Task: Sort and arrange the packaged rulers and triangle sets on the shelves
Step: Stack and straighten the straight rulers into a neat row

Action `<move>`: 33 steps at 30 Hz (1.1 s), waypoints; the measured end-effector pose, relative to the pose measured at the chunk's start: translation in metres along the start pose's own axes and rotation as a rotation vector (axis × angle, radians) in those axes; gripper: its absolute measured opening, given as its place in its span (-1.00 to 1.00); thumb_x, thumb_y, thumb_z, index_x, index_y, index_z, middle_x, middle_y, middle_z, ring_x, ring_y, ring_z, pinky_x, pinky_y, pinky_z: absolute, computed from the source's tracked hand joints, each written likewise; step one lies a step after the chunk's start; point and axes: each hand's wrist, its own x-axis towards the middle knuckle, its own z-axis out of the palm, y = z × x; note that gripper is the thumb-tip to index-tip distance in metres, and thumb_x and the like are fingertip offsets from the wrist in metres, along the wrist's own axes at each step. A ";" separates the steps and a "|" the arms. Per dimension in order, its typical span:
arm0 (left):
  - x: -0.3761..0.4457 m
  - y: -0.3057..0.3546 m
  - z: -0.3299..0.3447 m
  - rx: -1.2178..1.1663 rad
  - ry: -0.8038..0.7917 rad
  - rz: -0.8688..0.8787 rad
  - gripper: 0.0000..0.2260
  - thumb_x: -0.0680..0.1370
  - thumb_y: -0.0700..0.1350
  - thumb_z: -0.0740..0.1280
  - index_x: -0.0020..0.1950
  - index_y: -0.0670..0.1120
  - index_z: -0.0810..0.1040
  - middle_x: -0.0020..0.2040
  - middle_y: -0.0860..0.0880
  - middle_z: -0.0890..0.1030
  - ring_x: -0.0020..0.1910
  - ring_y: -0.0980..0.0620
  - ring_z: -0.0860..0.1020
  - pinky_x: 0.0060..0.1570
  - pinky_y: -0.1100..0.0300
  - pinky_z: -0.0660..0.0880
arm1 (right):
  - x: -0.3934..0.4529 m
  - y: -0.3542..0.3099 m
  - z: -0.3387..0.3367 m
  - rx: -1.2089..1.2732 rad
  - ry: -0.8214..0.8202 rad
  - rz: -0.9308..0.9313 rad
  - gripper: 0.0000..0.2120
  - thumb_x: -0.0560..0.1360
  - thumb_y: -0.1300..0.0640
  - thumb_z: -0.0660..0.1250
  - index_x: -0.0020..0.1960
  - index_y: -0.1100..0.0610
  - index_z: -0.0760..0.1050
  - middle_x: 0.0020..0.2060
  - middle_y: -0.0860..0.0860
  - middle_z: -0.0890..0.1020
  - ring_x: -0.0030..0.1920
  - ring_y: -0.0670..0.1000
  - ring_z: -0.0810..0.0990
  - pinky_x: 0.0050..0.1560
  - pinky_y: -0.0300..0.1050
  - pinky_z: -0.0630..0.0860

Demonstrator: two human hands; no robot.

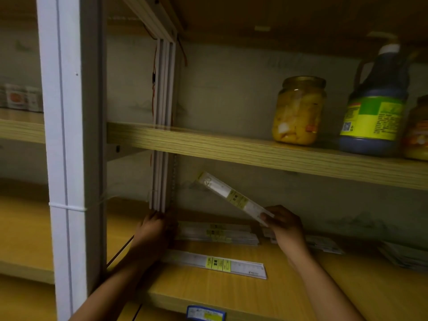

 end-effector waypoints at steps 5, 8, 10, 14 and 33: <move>0.000 0.003 -0.004 -0.022 -0.041 -0.016 -0.75 0.50 0.06 0.35 0.17 0.16 0.50 0.26 0.03 0.40 0.30 -0.03 0.38 0.27 -0.04 0.42 | -0.003 -0.002 -0.001 0.046 0.027 0.016 -0.93 0.53 0.09 0.38 -0.05 -0.09 0.55 -0.08 -0.05 0.66 -0.09 -0.06 0.64 -0.21 -0.08 0.58; -0.002 0.009 -0.009 -0.020 -0.033 0.015 -0.74 0.51 -0.05 0.37 0.19 0.10 0.49 0.25 0.01 0.40 0.29 -0.05 0.38 0.28 -0.03 0.42 | -0.003 -0.001 -0.001 0.032 0.032 0.026 -0.93 0.53 0.07 0.38 0.00 -0.05 0.57 -0.07 -0.05 0.65 -0.06 -0.05 0.63 -0.23 -0.11 0.55; -0.004 0.014 -0.011 -0.049 -0.020 0.068 -0.74 0.52 -0.08 0.35 0.19 0.08 0.46 0.29 -0.04 0.42 0.27 -0.09 0.43 0.27 -0.04 0.44 | -0.003 -0.003 -0.002 0.024 0.030 0.026 -0.93 0.53 0.07 0.38 0.00 -0.06 0.56 -0.06 -0.06 0.64 -0.06 -0.05 0.62 -0.25 -0.15 0.53; -0.007 0.021 -0.016 -0.074 0.040 -0.047 -0.61 0.52 0.00 0.37 0.31 -0.04 0.41 0.27 -0.06 0.42 0.24 -0.04 0.41 0.24 0.09 0.42 | -0.003 -0.005 -0.001 0.027 0.034 0.018 -0.92 0.52 0.08 0.39 -0.06 -0.10 0.54 -0.10 -0.08 0.64 -0.08 -0.06 0.62 -0.23 -0.12 0.56; -0.018 0.030 -0.028 -0.364 0.064 0.005 -0.87 0.56 -0.13 0.31 0.10 0.00 0.49 -0.03 0.06 0.51 -0.15 0.21 0.49 -0.27 0.41 0.42 | -0.012 -0.017 0.001 0.091 0.016 0.044 -0.92 0.52 0.09 0.39 -0.04 -0.10 0.56 -0.07 -0.08 0.65 -0.04 -0.06 0.62 -0.25 -0.15 0.52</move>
